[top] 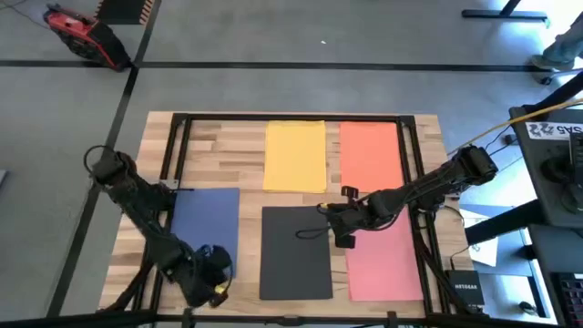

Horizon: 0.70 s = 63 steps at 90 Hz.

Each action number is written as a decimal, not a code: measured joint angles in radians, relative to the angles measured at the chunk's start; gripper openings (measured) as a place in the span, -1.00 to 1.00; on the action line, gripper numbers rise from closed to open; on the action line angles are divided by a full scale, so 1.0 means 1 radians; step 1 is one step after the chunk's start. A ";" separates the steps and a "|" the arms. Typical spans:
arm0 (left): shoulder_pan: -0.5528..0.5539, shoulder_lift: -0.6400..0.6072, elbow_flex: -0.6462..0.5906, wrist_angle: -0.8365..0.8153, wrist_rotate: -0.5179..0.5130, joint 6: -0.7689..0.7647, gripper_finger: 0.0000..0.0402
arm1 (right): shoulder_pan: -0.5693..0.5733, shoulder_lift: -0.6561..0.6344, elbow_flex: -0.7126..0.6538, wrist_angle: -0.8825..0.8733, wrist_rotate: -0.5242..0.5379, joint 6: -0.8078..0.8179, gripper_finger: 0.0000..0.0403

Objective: Organize paper
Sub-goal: Adjust the stacked blue colored papers

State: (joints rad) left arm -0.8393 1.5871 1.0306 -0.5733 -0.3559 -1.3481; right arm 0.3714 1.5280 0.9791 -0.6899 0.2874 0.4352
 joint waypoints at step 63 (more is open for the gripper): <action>0.374 0.103 -0.189 0.192 0.166 0.488 -1.00 | 0.000 0.000 0.000 0.033 0.005 -0.023 -1.00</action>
State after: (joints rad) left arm -0.4649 1.6901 0.8413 -0.3812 -0.1902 -0.8598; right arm 0.3714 1.5280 0.9791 -0.6564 0.2920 0.4122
